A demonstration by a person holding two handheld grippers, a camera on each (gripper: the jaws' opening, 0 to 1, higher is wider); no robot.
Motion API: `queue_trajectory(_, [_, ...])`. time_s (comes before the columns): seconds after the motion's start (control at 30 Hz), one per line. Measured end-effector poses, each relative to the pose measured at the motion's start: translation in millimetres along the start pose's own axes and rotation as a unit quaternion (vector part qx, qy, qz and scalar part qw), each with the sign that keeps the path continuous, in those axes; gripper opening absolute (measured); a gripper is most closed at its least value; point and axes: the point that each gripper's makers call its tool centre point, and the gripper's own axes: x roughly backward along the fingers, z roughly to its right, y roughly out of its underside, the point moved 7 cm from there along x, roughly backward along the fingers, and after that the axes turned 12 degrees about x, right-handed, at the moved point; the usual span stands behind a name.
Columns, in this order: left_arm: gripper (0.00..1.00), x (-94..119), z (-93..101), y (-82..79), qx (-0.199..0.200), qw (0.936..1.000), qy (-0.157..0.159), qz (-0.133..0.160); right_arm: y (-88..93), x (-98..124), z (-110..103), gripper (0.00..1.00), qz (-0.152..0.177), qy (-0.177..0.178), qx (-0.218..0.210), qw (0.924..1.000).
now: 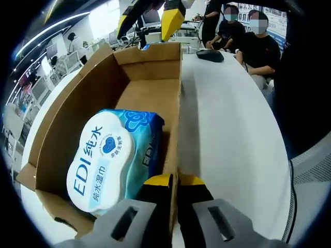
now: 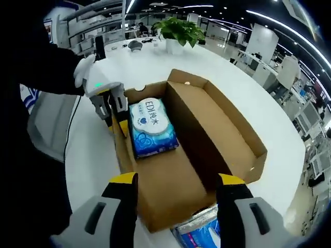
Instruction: Operate the shoe box by opening the lid, removing the specified soft item, and placing it in the target area until the item is outside and the box remains undamaged.
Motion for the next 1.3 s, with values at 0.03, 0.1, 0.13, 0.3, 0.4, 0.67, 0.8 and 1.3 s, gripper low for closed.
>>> queue_trajectory(0.03, [0.01,0,-0.1,0.3,0.000,1.0000,0.000,0.000,-1.4,-3,0,0.63,0.000,-0.002,0.004,1.0000])
queue_trajectory(0.1, [0.01,0,-0.7,1.1,-0.002,1.0000,0.000,0.001,-10.2,-16,3,0.64,0.000,-0.008,0.022,0.9997])
queue_trajectory(0.13, [0.01,-1,-0.7,1.5,-0.002,1.0000,0.000,0.001,-14.1,-21,3,0.64,0.002,-0.013,0.024,0.9996])
queue_trajectory(0.3, [0.01,0,-1.9,2.1,-0.001,1.0000,0.000,0.001,-29.8,-57,-4,0.77,-0.015,-0.053,0.063,0.9965])
queue_trajectory(0.4, [0.01,-1,-2.2,2.8,-0.001,1.0000,0.000,0.000,-36.7,-74,-6,0.76,-0.030,-0.071,0.099,0.9921])
queue_trajectory(0.67, [0.01,-3,-2.9,3.9,0.009,0.9999,0.000,-0.004,-44.5,-118,-17,0.77,-0.071,-0.127,0.150,0.9779])
queue_trajectory(0.8, [0.01,-3,-2.9,3.7,0.007,1.0000,-0.001,-0.003,-53.0,-128,-24,0.77,-0.057,-0.149,0.160,0.9741])
queue_trajectory(1.3, [0.01,-3,-2.7,3.2,0.005,1.0000,-0.001,-0.003,-47.0,-148,-32,0.80,-0.091,-0.175,0.175,0.9646])
